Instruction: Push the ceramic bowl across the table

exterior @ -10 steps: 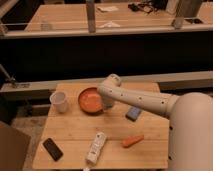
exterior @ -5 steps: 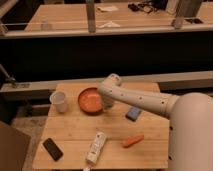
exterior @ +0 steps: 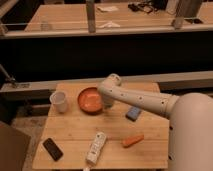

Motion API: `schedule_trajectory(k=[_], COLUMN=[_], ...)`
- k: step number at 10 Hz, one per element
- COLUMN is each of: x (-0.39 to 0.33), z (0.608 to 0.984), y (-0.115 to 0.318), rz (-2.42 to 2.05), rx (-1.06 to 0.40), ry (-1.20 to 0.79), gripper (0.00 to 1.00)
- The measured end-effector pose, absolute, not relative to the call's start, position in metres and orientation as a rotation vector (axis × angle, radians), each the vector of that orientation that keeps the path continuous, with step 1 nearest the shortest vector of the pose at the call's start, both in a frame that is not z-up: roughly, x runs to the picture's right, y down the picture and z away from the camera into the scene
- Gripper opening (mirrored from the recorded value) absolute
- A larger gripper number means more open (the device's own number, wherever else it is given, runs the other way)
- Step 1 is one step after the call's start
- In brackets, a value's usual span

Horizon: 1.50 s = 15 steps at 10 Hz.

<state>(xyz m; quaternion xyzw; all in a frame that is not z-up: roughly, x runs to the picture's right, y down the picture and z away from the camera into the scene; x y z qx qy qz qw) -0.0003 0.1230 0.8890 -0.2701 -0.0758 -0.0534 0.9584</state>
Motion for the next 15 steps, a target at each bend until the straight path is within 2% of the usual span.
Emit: schedule_trajectory(k=[15], x=[-0.0019], z=[0.8964], y=[0.1161], rz=[-0.098], rx=[-0.52], ry=[-0.18], gripper=[0.07])
